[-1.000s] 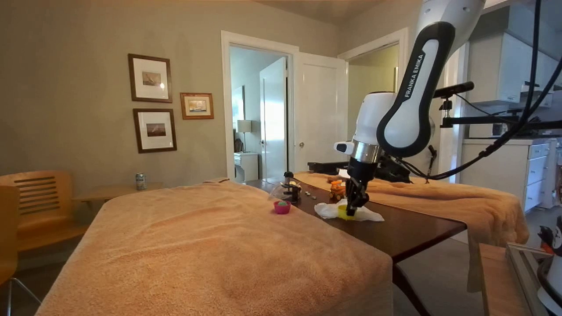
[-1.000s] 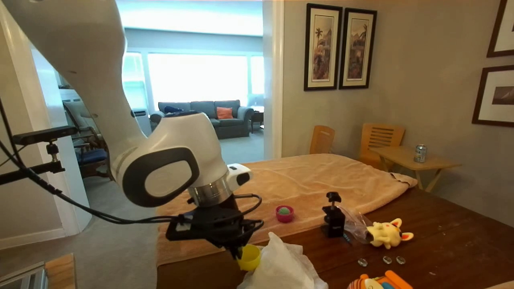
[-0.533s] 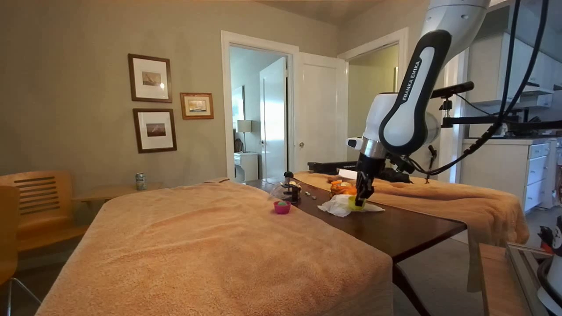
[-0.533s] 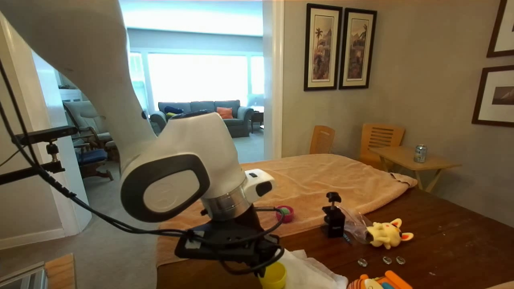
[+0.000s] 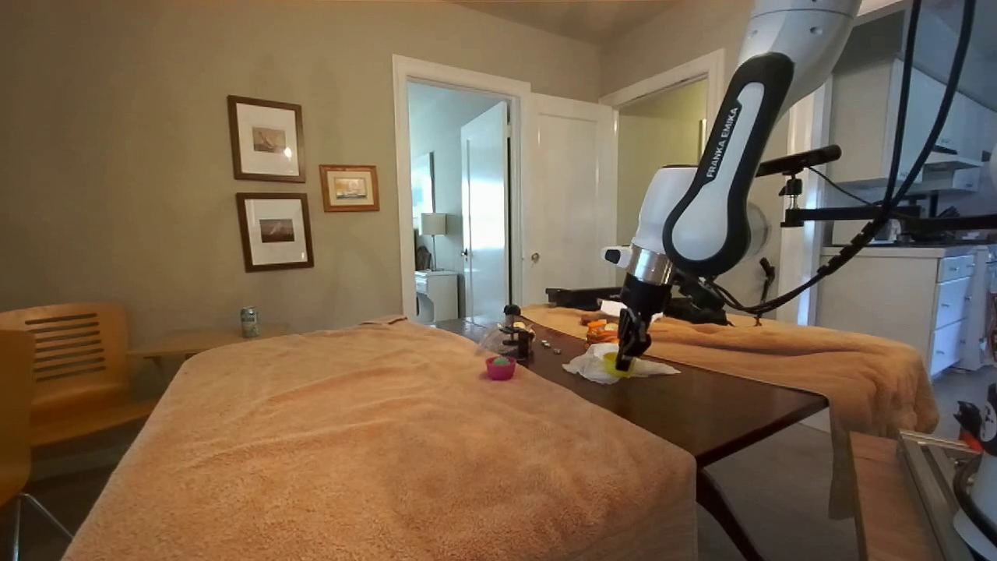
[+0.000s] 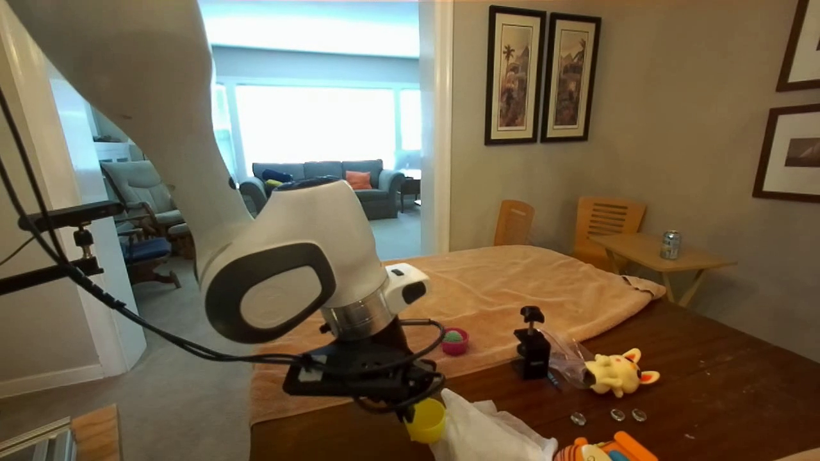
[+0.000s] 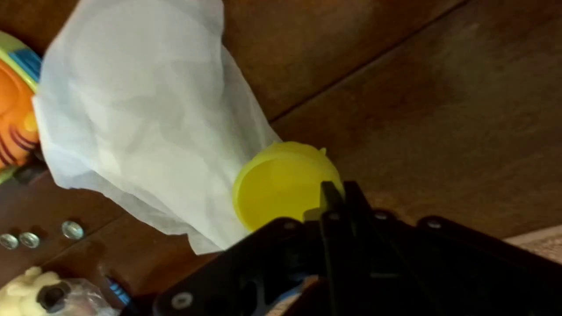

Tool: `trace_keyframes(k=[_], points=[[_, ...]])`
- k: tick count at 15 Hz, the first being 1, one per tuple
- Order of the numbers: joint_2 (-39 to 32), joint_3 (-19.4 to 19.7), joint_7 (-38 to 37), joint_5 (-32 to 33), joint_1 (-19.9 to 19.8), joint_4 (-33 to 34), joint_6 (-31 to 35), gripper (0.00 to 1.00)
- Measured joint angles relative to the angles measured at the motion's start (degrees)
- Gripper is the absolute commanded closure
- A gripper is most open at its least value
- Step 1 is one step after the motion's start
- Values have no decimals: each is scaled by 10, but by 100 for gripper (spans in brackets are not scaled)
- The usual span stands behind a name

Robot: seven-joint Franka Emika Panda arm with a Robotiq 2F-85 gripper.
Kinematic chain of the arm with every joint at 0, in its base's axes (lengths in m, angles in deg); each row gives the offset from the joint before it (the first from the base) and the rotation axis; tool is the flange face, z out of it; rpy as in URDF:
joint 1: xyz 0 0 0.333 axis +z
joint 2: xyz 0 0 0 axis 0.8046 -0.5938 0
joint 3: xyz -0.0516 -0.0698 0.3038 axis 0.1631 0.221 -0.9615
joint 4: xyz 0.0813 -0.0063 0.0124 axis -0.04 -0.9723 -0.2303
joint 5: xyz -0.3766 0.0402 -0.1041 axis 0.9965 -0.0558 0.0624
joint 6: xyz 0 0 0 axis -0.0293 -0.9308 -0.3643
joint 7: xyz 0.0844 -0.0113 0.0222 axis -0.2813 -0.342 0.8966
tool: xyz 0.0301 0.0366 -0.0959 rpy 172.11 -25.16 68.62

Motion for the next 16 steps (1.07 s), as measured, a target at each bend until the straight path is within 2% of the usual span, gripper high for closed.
trace_keyframes(k=[1,4,7,8,9,12,13,16], points=[[3,-4,-12,0,17,-3,0,99],[4,12,-84,1,124,5,-6,99],[-1,58,-173,16,235,30,-39,99],[-4,79,-208,30,269,41,-53,69],[-10,101,-246,49,302,53,-69,68],[-37,153,-359,103,382,92,-106,48],[-46,166,-387,115,400,102,-115,67],[-52,169,-393,116,405,105,-116,48]])
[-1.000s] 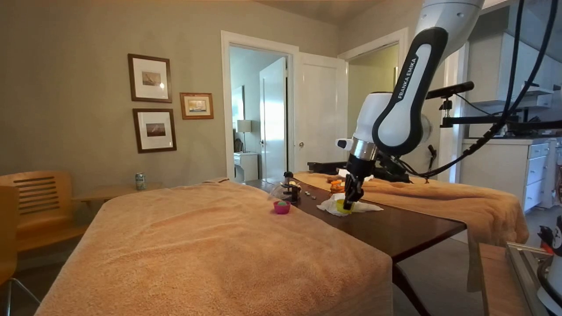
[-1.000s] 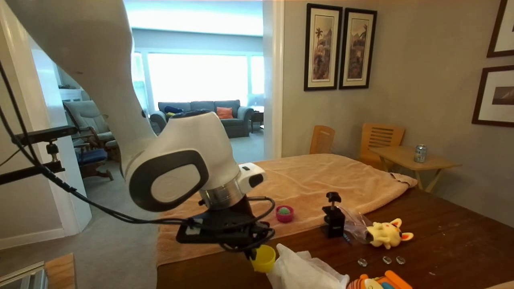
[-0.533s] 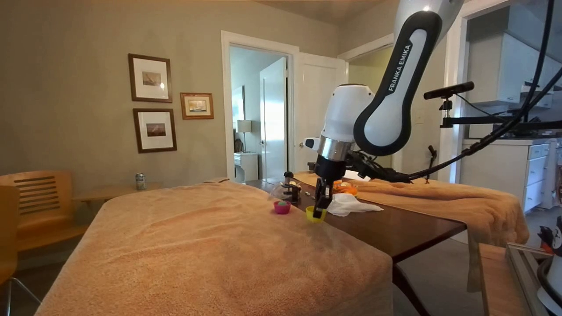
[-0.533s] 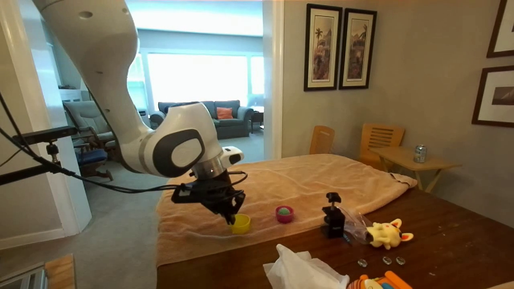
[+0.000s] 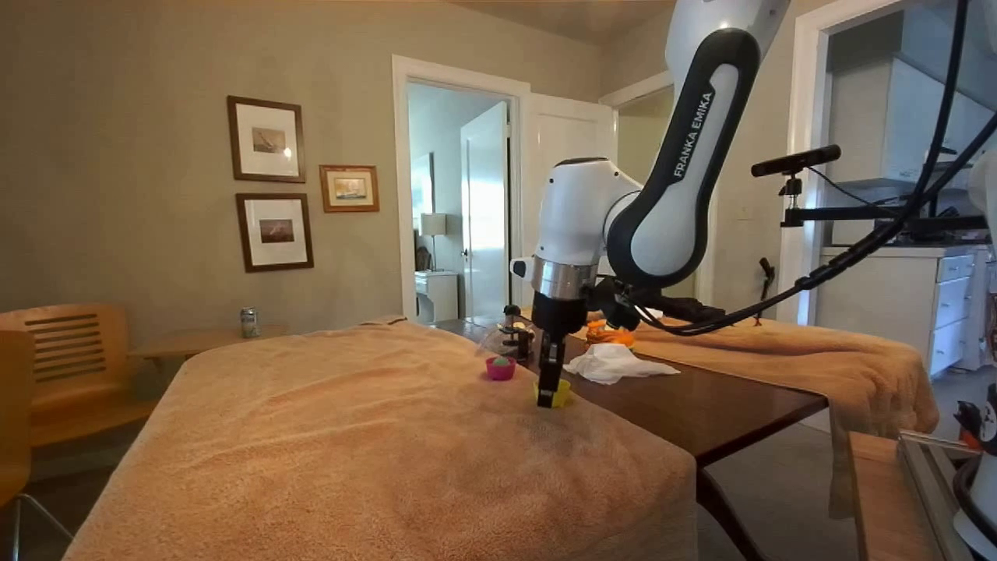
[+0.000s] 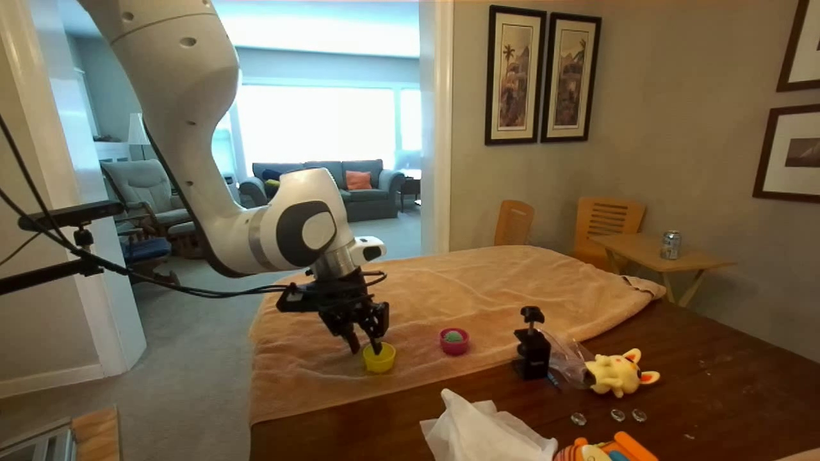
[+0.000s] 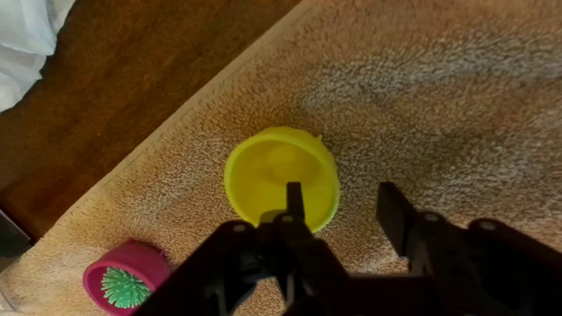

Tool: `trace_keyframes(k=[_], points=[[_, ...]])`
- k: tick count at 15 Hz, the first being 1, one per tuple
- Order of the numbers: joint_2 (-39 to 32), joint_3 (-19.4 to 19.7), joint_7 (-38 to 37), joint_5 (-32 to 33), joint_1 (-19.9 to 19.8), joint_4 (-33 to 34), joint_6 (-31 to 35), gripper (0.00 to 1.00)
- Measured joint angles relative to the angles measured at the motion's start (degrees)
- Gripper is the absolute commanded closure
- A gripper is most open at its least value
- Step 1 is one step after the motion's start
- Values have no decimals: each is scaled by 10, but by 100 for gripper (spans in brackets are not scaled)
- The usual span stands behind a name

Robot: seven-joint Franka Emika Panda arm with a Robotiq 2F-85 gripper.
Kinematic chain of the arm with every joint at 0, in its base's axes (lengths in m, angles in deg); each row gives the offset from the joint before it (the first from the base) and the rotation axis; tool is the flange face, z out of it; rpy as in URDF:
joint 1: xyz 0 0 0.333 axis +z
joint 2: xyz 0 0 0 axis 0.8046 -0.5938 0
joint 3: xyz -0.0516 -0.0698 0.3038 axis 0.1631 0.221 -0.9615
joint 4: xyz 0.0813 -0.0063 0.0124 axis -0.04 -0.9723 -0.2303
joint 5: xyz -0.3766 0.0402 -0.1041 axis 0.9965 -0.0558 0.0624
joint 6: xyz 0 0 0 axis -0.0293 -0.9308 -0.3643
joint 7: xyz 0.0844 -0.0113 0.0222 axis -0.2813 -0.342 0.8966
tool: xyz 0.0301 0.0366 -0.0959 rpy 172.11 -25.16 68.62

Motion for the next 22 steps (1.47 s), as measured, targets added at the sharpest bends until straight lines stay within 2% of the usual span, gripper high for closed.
trace_keyframes(k=[14,15,16,19,22], points=[[0,0,1,0,-2,0,0,48],[0,0,1,0,-2,0,0,23],[0,0,1,0,-2,0,0,22],[1,-6,1,-8,-4,0,2,1],[16,-27,3,-29,-11,0,17,0]])
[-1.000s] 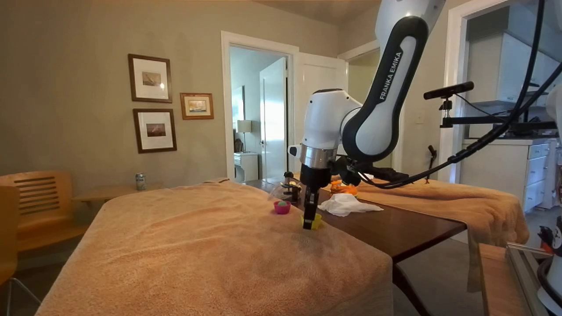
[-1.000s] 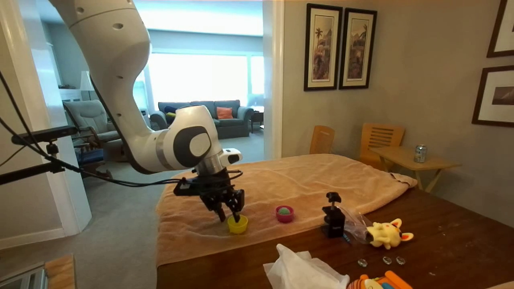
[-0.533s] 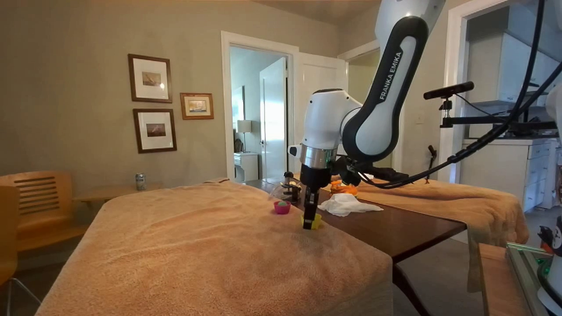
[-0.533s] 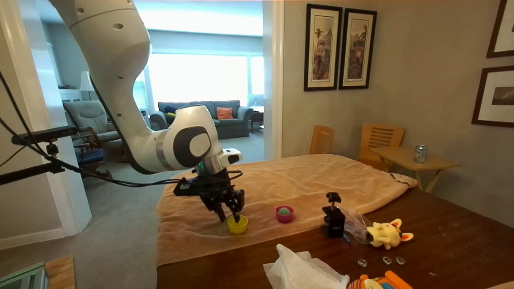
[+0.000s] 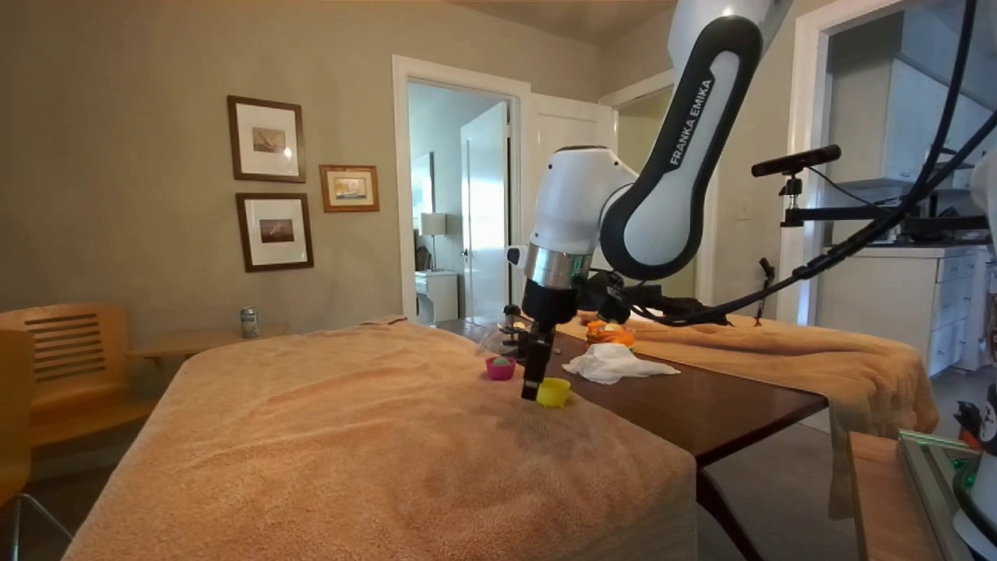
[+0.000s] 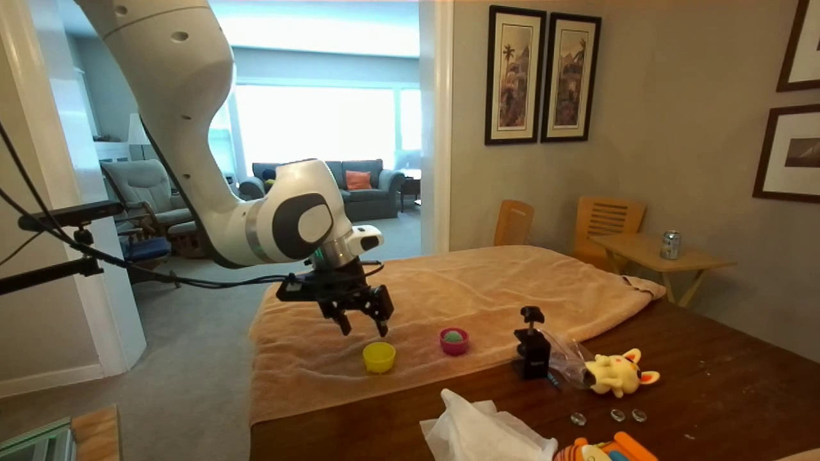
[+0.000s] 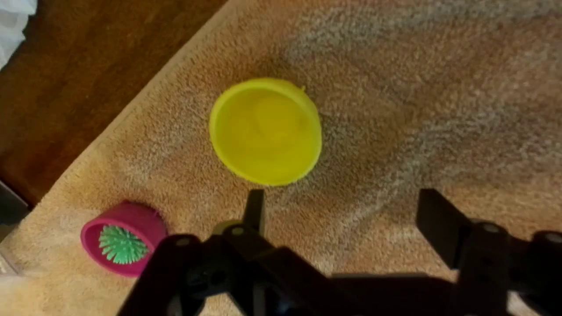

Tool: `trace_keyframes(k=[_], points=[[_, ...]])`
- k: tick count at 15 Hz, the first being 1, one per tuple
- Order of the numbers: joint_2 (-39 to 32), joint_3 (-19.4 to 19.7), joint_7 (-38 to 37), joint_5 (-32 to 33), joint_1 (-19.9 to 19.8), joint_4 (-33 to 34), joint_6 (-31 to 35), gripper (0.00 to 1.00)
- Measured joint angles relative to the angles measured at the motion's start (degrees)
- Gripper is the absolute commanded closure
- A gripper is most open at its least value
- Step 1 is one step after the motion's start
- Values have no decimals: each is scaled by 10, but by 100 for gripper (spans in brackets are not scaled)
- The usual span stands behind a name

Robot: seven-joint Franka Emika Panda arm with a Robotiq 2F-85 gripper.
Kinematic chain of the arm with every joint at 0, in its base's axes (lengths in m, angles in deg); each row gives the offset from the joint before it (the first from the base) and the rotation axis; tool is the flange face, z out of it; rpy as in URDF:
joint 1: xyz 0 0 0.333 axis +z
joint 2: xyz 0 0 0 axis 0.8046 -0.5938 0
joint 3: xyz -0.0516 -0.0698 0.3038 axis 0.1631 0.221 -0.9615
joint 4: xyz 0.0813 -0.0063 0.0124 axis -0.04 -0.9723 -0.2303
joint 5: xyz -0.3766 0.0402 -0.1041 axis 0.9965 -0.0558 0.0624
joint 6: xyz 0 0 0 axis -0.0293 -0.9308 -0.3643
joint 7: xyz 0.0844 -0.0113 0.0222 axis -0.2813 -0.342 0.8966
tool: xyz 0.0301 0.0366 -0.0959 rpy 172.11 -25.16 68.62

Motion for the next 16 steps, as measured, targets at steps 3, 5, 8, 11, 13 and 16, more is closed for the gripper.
trace_keyframes(k=[3,5,8,11,13,16], points=[[29,-19,0,-32,-4,0,5,0],[40,-20,-3,-58,-9,0,3,0],[38,-5,-14,-83,-27,1,-11,0],[26,-7,-14,-108,-55,1,-30,0],[13,-14,-15,-118,-67,3,-35,0],[-9,-19,-25,-121,-71,15,-35,0]])
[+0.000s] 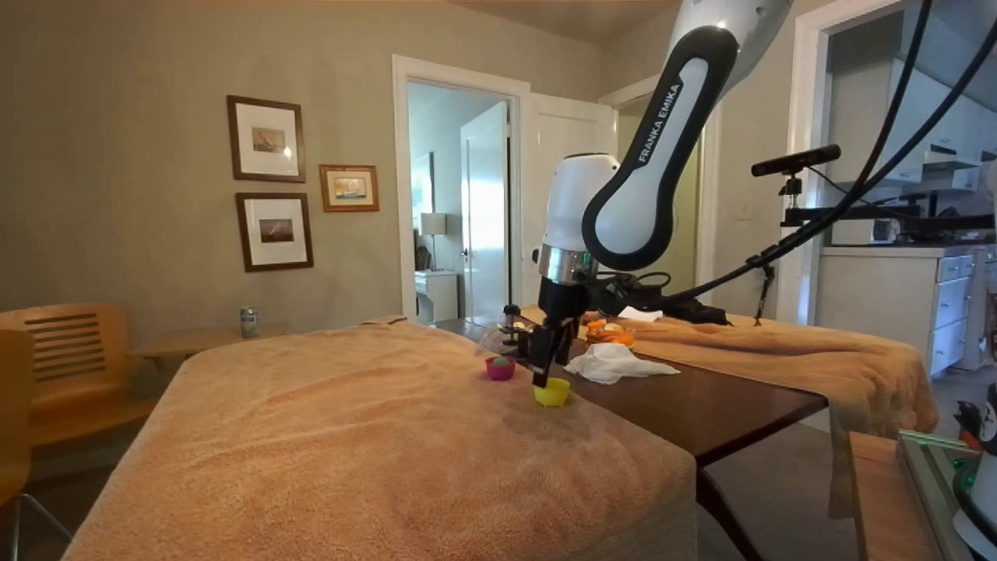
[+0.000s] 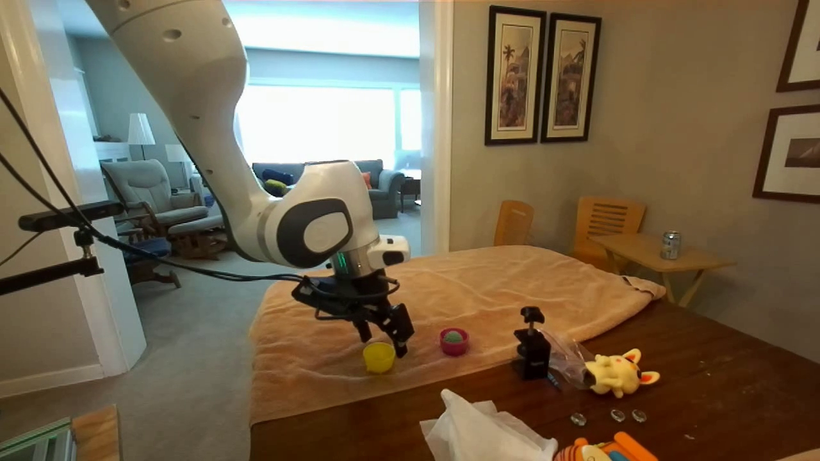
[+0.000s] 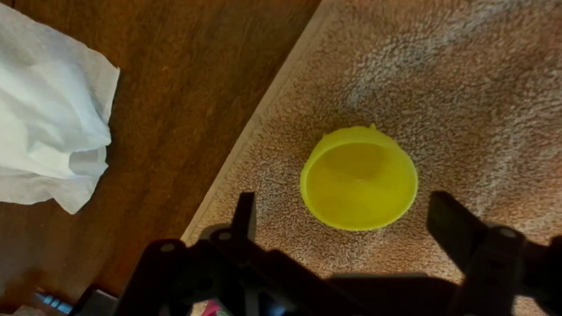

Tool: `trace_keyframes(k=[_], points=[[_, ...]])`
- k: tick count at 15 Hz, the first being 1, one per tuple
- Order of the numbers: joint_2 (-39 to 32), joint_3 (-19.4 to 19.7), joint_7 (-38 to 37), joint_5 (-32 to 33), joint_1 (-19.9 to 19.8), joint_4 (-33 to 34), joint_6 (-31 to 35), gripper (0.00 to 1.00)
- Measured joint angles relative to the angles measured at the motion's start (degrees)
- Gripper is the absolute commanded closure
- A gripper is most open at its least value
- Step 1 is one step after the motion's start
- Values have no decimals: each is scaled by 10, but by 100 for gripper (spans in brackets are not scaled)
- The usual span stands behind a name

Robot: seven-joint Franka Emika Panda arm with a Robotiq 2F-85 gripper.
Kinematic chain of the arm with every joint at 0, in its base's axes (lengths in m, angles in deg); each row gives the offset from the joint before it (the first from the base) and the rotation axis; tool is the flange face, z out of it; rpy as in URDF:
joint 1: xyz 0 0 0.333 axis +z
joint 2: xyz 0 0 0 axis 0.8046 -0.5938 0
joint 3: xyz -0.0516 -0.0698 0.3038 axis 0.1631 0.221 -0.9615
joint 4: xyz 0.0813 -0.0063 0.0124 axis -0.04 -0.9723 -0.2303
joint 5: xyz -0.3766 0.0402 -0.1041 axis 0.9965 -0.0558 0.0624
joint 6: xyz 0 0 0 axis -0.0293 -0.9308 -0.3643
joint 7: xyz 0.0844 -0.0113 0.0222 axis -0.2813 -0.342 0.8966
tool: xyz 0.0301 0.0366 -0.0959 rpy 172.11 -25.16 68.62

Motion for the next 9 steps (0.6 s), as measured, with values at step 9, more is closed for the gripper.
trace_keyframes(k=[9], points=[[-37,-4,-24,0,8,39,0,0]])
